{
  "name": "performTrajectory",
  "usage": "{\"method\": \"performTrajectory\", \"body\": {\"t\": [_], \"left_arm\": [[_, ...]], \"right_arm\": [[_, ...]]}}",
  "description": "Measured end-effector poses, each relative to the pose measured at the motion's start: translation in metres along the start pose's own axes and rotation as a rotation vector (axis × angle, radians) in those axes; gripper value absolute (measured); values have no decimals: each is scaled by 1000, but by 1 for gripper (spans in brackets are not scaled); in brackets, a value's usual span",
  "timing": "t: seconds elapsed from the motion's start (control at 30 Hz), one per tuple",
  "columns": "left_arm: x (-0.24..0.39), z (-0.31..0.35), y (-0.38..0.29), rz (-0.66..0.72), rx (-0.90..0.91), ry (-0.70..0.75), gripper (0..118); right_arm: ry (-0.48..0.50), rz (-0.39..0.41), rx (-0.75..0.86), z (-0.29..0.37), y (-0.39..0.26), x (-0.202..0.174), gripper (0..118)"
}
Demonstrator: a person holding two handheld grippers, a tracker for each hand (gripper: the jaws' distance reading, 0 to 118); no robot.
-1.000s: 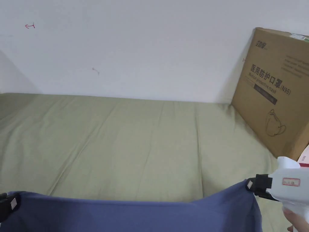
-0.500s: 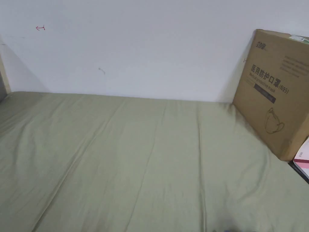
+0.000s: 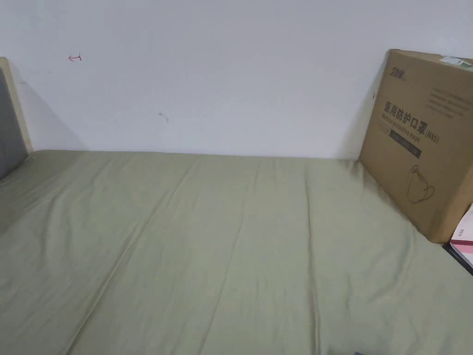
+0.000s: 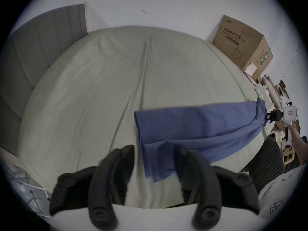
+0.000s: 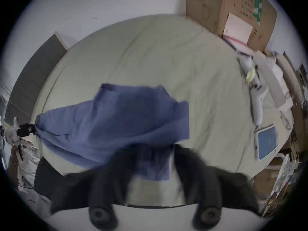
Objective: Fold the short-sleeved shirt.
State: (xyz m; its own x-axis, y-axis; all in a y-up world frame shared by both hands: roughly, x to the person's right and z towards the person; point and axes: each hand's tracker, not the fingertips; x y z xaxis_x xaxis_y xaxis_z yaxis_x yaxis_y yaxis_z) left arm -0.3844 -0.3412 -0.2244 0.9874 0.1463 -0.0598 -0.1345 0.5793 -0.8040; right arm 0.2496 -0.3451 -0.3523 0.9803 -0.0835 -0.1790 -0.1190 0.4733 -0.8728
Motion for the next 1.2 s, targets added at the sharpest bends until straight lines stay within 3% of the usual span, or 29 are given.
{"method": "performTrajectory", "body": {"t": [0.03,0.07,0.1,0.3,0.47,0.5,0.53,0.57,0.6,0.63,0.67,0.73,0.83,1.03,1.07,1.1,1.13,1.17,1.2], "left_arm": [[4,7,4,11,43,-4,73],[10,15,10,21,89,-11,99],[16,21,14,25,131,-10,115],[62,65,40,32,472,-60,118],[105,81,51,-55,639,7,117],[110,82,50,-59,662,-14,111],[116,83,50,-64,680,-19,98],[115,79,49,-68,678,-29,60],[118,77,50,-72,672,-33,21],[122,74,51,-83,657,-30,0],[126,71,47,-90,657,-24,0],[122,70,45,-91,635,-74,0],[106,75,51,-61,592,-38,0],[-17,32,52,318,167,-323,1],[-39,21,43,372,124,-378,7],[-47,20,39,417,106,-404,23],[-62,12,28,464,84,-414,54],[-75,3,18,501,67,-403,103],[-83,-5,10,528,49,-411,118]], "right_arm": [[-12,20,39,6,2,-4,106],[-22,31,96,16,2,-11,118],[-30,37,148,23,4,-15,118],[59,-22,525,84,20,-48,118],[83,23,694,108,30,-83,118],[93,16,725,110,27,-86,117],[94,-2,742,112,26,-90,116],[121,-15,749,114,26,-92,106],[151,-26,768,115,24,-94,83],[141,-24,775,115,23,-96,41],[126,-20,766,113,26,-97,0],[126,-12,749,114,27,-95,0],[135,-16,741,117,27,-94,0],[142,-18,713,122,27,-94,0],[146,-13,698,121,28,-94,0],[147,-10,688,119,28,-95,0],[146,-9,680,117,28,-96,0],[146,-7,668,115,29,-97,0],[148,-6,658,113,29,-99,0]]}}
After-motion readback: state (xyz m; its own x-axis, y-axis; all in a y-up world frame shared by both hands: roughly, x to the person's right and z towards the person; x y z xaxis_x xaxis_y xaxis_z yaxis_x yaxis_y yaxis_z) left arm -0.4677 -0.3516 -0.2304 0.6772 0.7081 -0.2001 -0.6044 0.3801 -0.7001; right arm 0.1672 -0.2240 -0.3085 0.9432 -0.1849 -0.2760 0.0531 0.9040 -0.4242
